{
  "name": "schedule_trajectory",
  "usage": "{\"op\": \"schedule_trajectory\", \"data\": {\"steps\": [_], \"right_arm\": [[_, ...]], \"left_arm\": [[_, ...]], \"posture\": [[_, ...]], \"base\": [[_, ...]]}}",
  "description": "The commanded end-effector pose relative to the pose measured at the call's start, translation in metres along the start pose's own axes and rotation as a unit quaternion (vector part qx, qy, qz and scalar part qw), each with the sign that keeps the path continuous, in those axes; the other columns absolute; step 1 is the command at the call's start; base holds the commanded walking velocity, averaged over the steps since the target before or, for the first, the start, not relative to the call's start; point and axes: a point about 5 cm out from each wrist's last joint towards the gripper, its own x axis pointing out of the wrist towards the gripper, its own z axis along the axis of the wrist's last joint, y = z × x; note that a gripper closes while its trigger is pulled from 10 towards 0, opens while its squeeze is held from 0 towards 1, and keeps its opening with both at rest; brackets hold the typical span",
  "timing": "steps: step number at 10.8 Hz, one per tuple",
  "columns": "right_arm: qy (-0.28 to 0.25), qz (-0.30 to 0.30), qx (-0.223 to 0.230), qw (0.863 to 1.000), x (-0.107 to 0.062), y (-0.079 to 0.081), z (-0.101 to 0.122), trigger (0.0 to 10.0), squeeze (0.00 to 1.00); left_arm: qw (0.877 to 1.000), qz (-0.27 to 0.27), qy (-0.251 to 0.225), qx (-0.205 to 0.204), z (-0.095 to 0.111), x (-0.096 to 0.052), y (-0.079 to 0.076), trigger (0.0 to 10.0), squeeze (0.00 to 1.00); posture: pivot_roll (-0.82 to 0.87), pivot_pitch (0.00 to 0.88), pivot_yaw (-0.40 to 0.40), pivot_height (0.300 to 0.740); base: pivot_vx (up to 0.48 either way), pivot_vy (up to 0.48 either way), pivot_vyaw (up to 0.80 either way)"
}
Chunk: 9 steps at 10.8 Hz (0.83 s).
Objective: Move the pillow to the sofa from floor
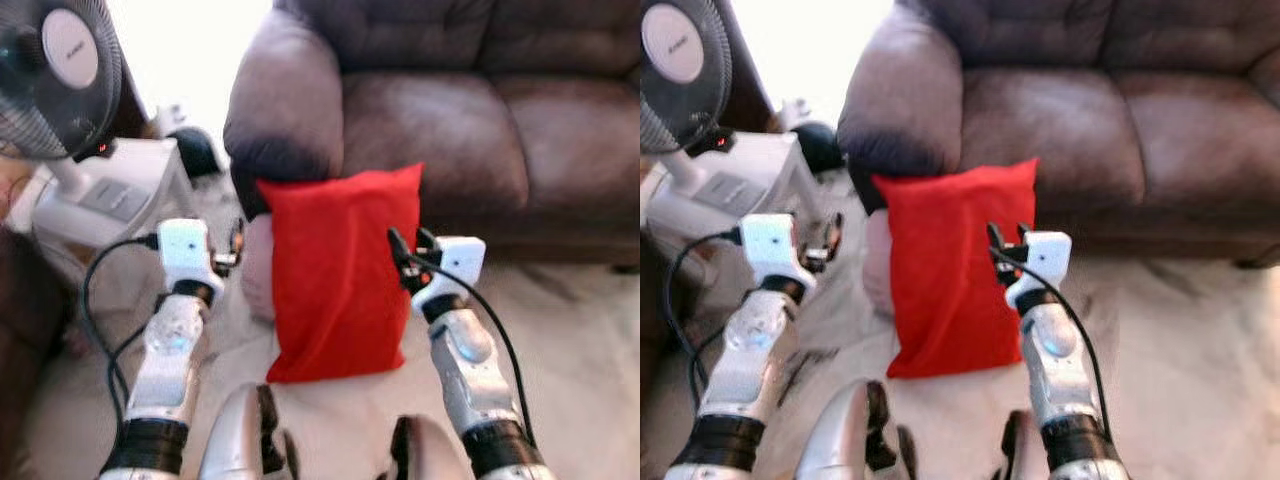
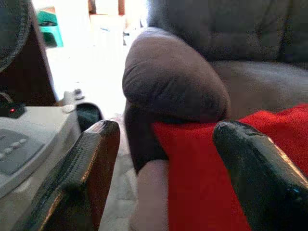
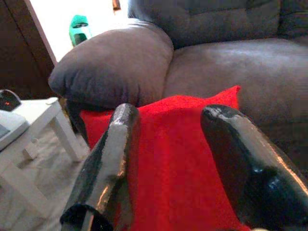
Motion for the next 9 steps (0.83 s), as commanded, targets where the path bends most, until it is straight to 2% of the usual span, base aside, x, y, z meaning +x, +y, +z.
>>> {"op": "schedule_trajectory", "data": {"steps": [1, 2, 3, 9], "right_arm": [[-0.001, 0.006, -0.004, 1.000, -0.0013, 0.0026, -0.0004, 10.0, 0.00], [-0.001, 0.004, -0.001, 1.000, -0.0013, 0.0028, -0.0007, 10.0, 0.00], [0.002, -0.007, 0.013, 1.000, -0.0016, 0.0005, -0.0021, 10.0, 0.00], [0.004, -0.011, 0.016, 1.000, -0.0019, -0.0008, -0.0029, 10.0, 0.00]], "left_arm": [[1.000, 0.002, 0.003, 0.004, -0.0009, -0.0015, 0.0012, 10.0, 0.00], [1.000, 0.002, 0.003, 0.004, -0.0010, -0.0015, 0.0014, 10.0, 0.00], [1.000, 0.002, 0.004, 0.004, -0.0010, -0.0015, 0.0015, 10.0, 0.00], [1.000, 0.002, 0.005, 0.004, -0.0016, -0.0016, 0.0013, 10.0, 0.00]], "posture": [[0.09, 0.157, -0.029, 0.612], [0.09, 0.157, -0.028, 0.612], [0.09, 0.156, -0.028, 0.612], [0.09, 0.158, -0.027, 0.612]], "base": [[0.240, 0.000, 0.46], [0.244, 0.000, 0.48], [0.251, 0.000, 0.00], [0.261, 0.000, 0.00]]}}
